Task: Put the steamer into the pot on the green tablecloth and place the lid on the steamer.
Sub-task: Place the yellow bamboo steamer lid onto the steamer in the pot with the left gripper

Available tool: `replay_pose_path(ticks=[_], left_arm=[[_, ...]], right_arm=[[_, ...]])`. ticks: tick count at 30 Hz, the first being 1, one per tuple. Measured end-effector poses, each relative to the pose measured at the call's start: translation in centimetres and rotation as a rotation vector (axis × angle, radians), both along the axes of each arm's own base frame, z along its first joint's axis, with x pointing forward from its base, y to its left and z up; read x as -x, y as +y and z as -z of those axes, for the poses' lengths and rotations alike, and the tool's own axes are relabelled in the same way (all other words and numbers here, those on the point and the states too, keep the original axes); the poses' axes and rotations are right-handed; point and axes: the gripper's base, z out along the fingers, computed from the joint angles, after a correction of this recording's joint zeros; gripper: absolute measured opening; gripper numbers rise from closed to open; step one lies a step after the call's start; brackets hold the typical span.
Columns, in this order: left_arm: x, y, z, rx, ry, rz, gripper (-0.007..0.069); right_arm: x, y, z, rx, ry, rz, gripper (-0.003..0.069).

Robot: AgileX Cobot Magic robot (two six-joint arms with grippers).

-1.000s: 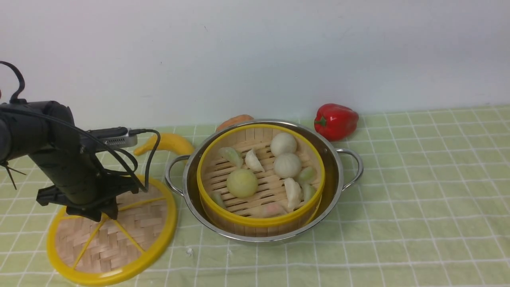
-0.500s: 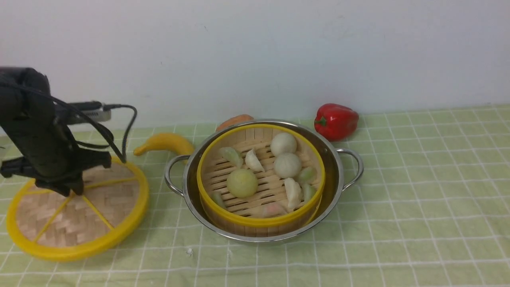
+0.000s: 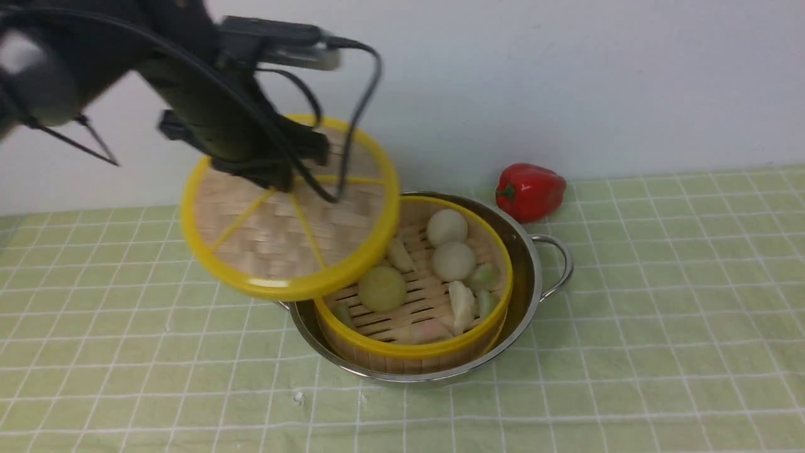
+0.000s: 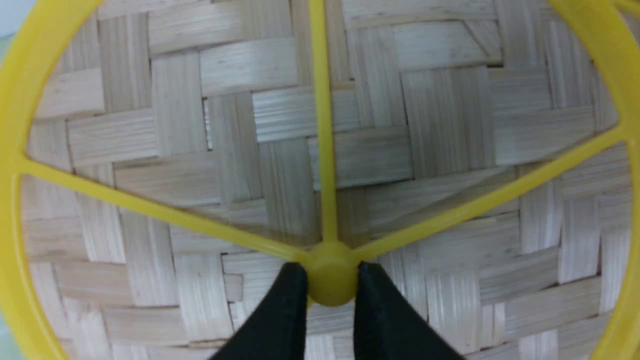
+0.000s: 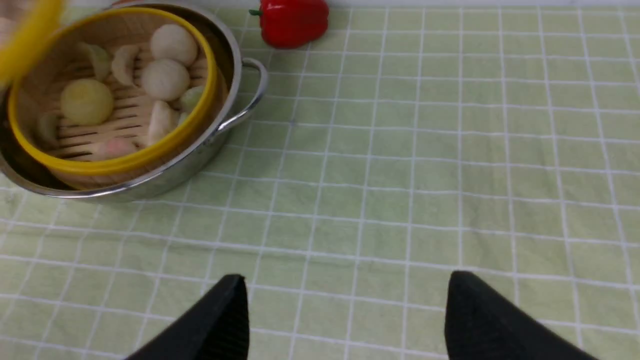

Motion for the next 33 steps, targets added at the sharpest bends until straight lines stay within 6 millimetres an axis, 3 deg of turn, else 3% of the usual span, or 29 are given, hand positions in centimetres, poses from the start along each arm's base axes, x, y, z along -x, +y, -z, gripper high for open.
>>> replay_pose_path(ticks=[1, 2, 3, 5, 9, 15, 33], left_arm=[[0.2, -1.8, 0.5, -0.004, 0.007, 0.042, 0.0108], [0.1, -1.9, 0.7, -0.007, 0.010, 0.042, 0.0108], [0.3, -4.4, 1.7, -0.021, 0.019, 0.092, 0.0108], [0.3, -6.5, 2.6, -0.045, 0.027, 0.131, 0.0108], [-0.2, -8.8, 4.2, -0.100, 0.066, 0.159, 0.0108], [-0.8, -9.1, 5.6, -0.137, 0.112, 0.152, 0.0108], [-1.2, -9.1, 6.3, -0.166, 0.120, 0.152, 0.0108]], right_arm=[[0.0, 0.1, 0.1, -0.009, 0.006, -0.003, 0.0508], [0.0, 0.1, 0.1, -0.011, 0.006, -0.004, 0.0508], [0.1, 0.2, 0.1, -0.021, 0.011, -0.009, 0.0508], [0.1, 0.3, 0.1, -0.032, 0.016, -0.016, 0.0507], [0.1, 0.4, 0.1, -0.045, 0.022, -0.024, 0.0493], [0.2, 0.5, 0.1, -0.056, 0.027, -0.030, 0.0464], [0.2, 0.6, 0.1, -0.060, 0.029, -0.032, 0.0432]])
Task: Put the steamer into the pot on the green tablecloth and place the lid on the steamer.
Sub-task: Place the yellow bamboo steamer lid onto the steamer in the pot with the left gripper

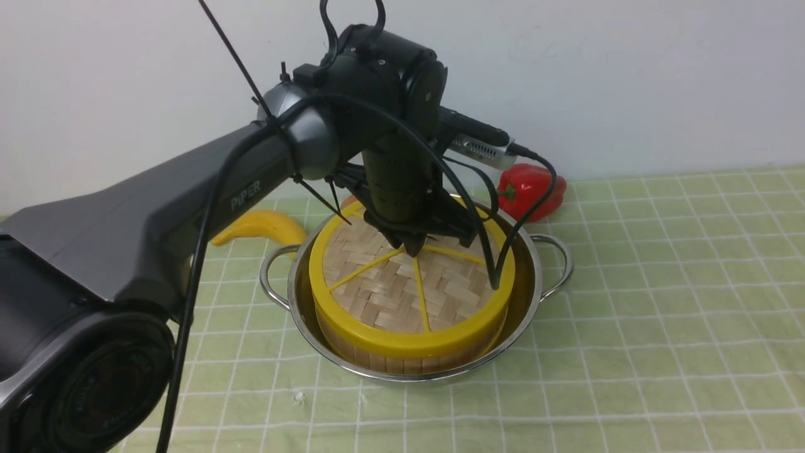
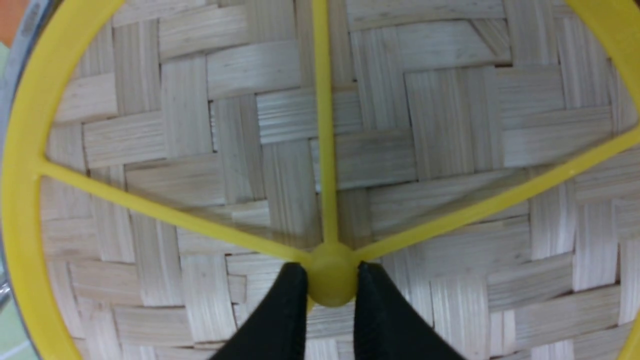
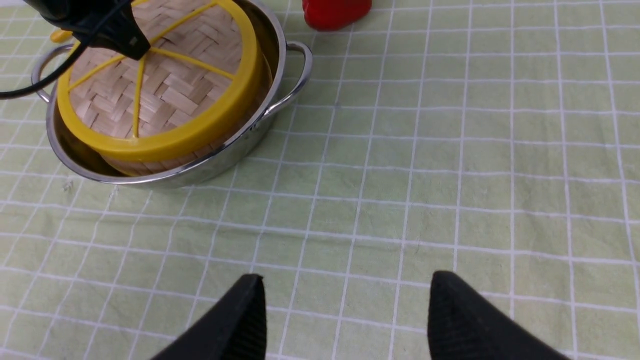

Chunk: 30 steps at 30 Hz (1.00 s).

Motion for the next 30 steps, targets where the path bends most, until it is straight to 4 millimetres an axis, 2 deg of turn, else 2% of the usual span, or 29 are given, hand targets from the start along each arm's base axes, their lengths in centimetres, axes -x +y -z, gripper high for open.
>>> replay_pose_path(ticks=[30], left_arm=[[-0.29, -0.04, 0.05, -0.001, -0.027, 0.006, 0.0108]], right_arm=[[0.05, 0.11, 0.01, -0.012, 0.005, -0.007, 0.0431]])
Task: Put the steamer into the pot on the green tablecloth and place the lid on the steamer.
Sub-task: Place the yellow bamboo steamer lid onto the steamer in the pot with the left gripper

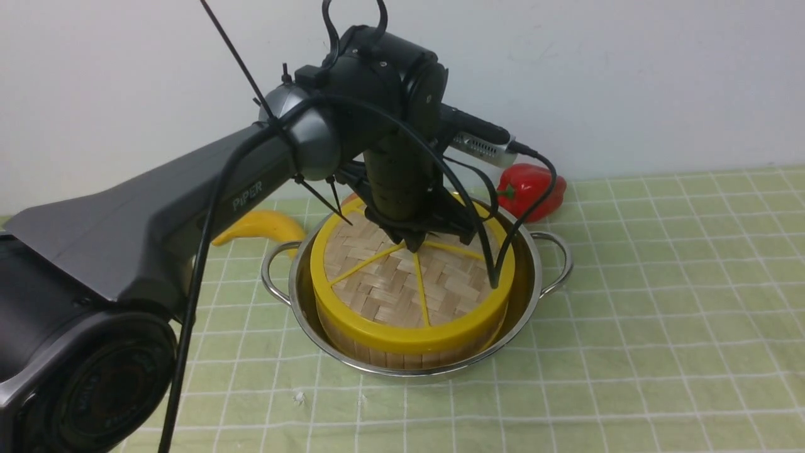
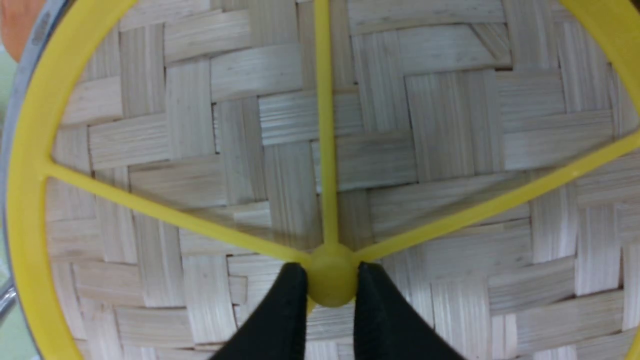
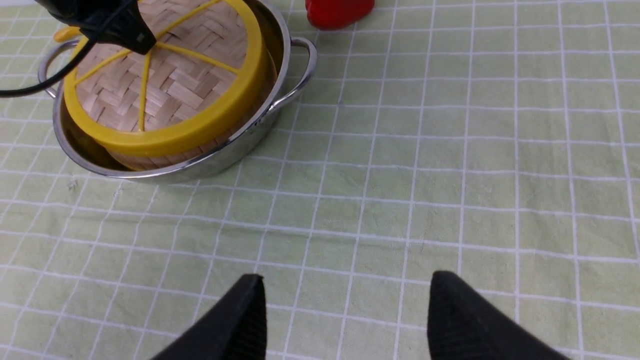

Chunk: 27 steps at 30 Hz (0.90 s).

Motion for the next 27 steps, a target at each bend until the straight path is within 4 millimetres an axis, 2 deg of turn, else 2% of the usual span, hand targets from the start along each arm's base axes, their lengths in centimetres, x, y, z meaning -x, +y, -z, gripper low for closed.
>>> replay_pose_path(ticks=[8, 11, 14, 15, 17, 19, 20, 22, 23, 24, 25, 27], left_arm=[[0.0, 0.0, 0.0, 0.000, -0.001, 0.000, 0.0116], [-0.2, -0.1, 0.1, 0.003, -0.010, 0.003, 0.0167], [-0.5, -0.1, 0.1, 0.003, -0.045, 0.011, 0.0275], [-0.5, -0.1, 0.1, 0.002, -0.047, 0.012, 0.0282], [-0.7, 0.1, -0.3, -0.022, -0.075, 0.016, 0.0379], [-0.8, 0.1, -0.6, -0.027, -0.087, 0.017, 0.0407], [-0.9, 0.2, -0.9, -0.030, -0.096, 0.016, 0.0427], [-1.0, 0.5, -3.0, -0.049, -0.139, 0.008, 0.0481], [-1.0, 0.5, -3.1, -0.049, -0.141, 0.007, 0.0484], [-1.0, 0.6, -4.2, -0.043, -0.165, 0.004, 0.0496], [-0.9, 0.7, -6.2, -0.018, -0.220, -0.001, 0.0507], [-0.8, 0.9, -7.6, -0.001, -0.252, -0.004, 0.0512]], right_arm=[[0.0, 0.1, 0.0, -0.007, 0.003, -0.004, 0.0431], [0.0, 0.1, 0.0, -0.012, 0.005, -0.008, 0.0431], [0.1, 0.2, 0.0, -0.018, 0.008, -0.012, 0.0431], [0.1, 0.2, 0.0, -0.018, 0.008, -0.012, 0.0431], [0.1, 0.2, 0.0, -0.018, 0.008, -0.012, 0.0431], [0.1, 0.2, 0.0, -0.020, 0.009, -0.013, 0.0431], [0.1, 0.2, 0.0, -0.020, 0.010, -0.013, 0.0431], [0.1, 0.2, 0.0, -0.020, 0.010, -0.013, 0.0431], [0.1, 0.2, 0.0, -0.020, 0.010, -0.013, 0.0431], [0.1, 0.2, 0.0, -0.020, 0.010, -0.013, 0.0431], [0.1, 0.2, 0.0, -0.020, 0.010, -0.013, 0.0431], [0.1, 0.2, 0.0, -0.018, 0.009, -0.013, 0.0431]])
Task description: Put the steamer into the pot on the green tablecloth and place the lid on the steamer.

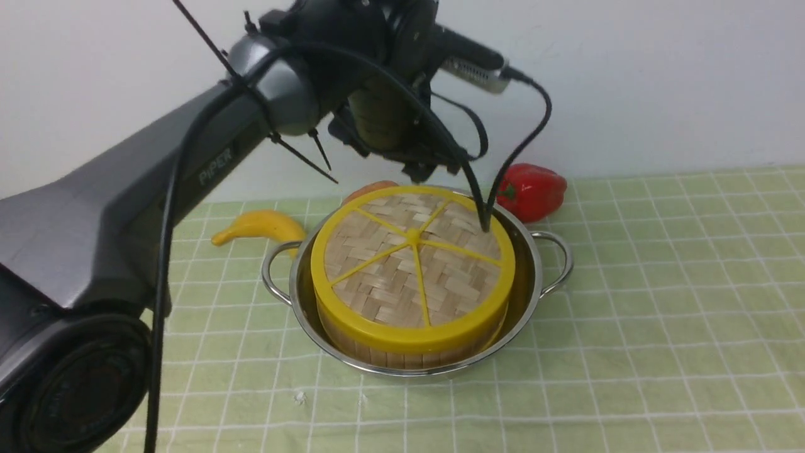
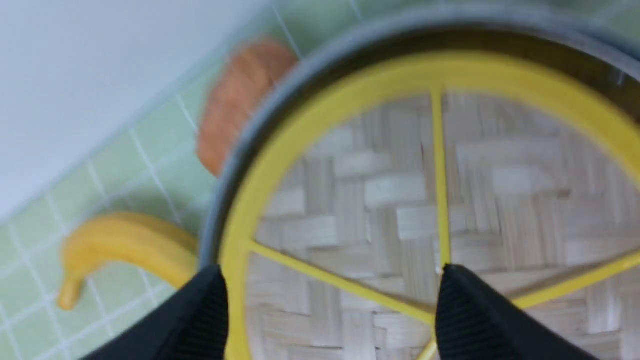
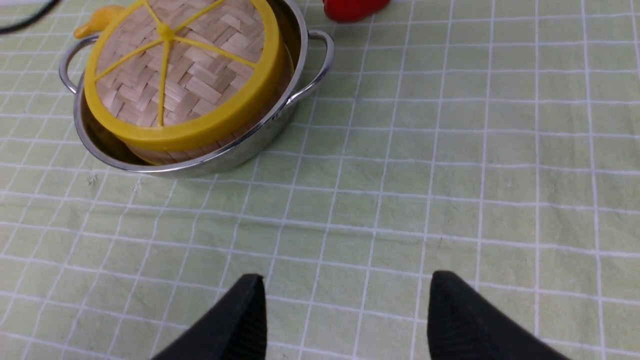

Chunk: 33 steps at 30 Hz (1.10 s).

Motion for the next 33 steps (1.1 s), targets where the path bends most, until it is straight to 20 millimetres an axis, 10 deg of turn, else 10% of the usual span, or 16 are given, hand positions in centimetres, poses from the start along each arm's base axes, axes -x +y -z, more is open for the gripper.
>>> replay_pose_path(ticks=[8, 16, 24, 33], left_arm=[[3.0, 1.0, -6.4, 0.157, -0.076, 0.022, 0.0378], [8.4, 3.2, -9.9, 0.242, -0.050, 0.099, -0.0001], [14.7, 7.1, -7.8, 0.196, 0.004, 0.125, -0.0023], [19.9, 9.8, -3.9, 0.364, -0.206, 0.174, -0.0023]], right_arm=[[0.8, -1.5, 0.0, 0.084, -0.090, 0.061, 0.0395], [3.9, -3.6, 3.6, 0.116, -0.189, 0.108, 0.0218], [5.2, -4.2, 4.1, 0.065, -0.345, 0.108, -0.0009], [4.9, -3.9, 3.4, 0.037, -0.427, 0.095, -0.0014]])
